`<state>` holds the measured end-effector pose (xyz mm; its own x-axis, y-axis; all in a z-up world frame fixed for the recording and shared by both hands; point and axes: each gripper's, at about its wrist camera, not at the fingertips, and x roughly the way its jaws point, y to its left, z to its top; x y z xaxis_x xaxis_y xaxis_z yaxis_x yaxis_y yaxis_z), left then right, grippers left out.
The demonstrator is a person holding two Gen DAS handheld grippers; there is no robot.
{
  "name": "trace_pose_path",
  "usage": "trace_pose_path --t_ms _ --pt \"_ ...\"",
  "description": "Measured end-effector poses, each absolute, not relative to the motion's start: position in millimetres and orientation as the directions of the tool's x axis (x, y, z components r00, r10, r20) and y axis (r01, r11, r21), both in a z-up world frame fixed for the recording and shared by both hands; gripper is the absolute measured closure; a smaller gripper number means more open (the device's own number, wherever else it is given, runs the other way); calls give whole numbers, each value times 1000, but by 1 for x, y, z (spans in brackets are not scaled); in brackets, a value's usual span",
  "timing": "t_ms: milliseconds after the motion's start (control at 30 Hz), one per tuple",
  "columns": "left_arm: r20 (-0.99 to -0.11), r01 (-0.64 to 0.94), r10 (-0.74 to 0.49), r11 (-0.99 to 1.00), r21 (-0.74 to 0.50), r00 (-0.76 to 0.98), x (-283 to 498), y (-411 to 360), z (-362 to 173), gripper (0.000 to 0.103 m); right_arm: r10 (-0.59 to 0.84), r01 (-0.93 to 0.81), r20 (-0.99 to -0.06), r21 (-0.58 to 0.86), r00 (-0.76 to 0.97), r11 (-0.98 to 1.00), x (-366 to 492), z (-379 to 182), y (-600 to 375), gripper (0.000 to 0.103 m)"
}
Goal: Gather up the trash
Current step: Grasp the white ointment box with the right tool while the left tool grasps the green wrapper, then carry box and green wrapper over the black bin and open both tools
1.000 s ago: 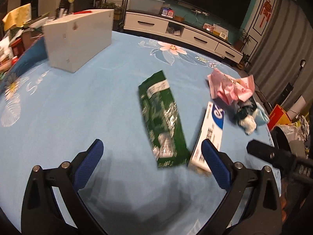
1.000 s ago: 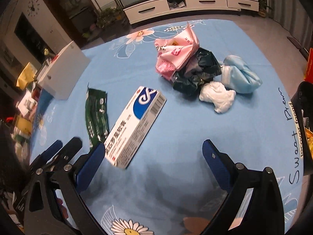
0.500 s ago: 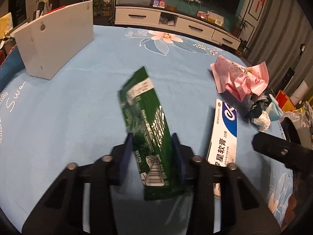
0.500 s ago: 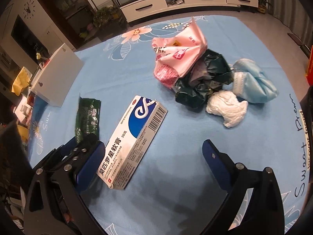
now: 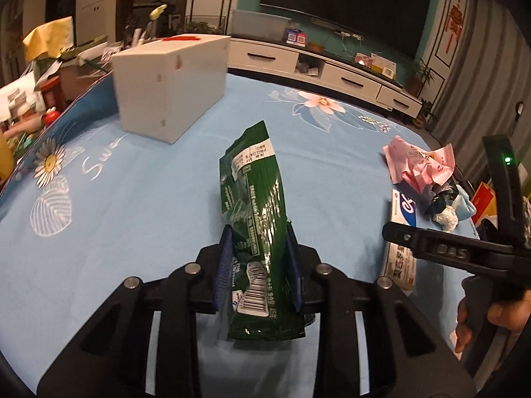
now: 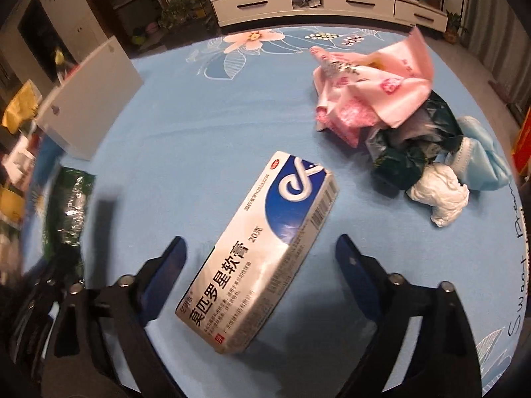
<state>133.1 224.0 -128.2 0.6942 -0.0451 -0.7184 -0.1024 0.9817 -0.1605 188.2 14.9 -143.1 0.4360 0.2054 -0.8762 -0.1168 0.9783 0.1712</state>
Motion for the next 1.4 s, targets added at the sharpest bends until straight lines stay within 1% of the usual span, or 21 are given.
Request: trace_pose_path --t_ms 33,67,133,167,200,233,267,467,767,967,1400 --pt "-719 -104 -46 981 -164 694 131 227 -128 72 189 -117 -880 153 436 981 188 -145 17 26" --pt "-719 -106 -48 980 -167 693 130 228 -128 72 169 -116 -884 130 435 985 187 -148 19 26" --pt "-718 -103 -54 979 -174 694 126 230 -128 72 143 -126 -877 95 459 987 184 -148 21 44" --pt "-717 -98 -60 979 -177 694 125 229 -127 72 139 -129 -874 88 466 988 182 -148 20 48" --pt "-717 -94 -63 980 -177 695 125 227 -127 72 141 -136 -871 86 471 987 180 -147 18 59" --pt "-715 -88 -68 980 -179 695 124 225 -127 72 147 -143 -869 89 472 986 179 -146 16 68" --pt "-713 -78 -80 979 -186 696 123 222 -126 72 153 -153 -867 90 474 984 177 -145 13 80" --pt "-708 -43 -116 978 -202 697 113 205 -123 72 244 -205 -841 162 483 965 150 -134 -11 81" --pt "-712 37 -188 974 -223 676 97 165 -119 72 301 -247 -809 199 505 948 93 -111 -48 81" --pt "-715 101 -231 970 -220 659 85 129 -113 72 284 -226 -802 190 525 955 70 -105 -78 81" --pt "-707 206 -243 969 -139 664 65 66 -92 72 232 -140 -763 185 603 973 39 -87 -142 81"
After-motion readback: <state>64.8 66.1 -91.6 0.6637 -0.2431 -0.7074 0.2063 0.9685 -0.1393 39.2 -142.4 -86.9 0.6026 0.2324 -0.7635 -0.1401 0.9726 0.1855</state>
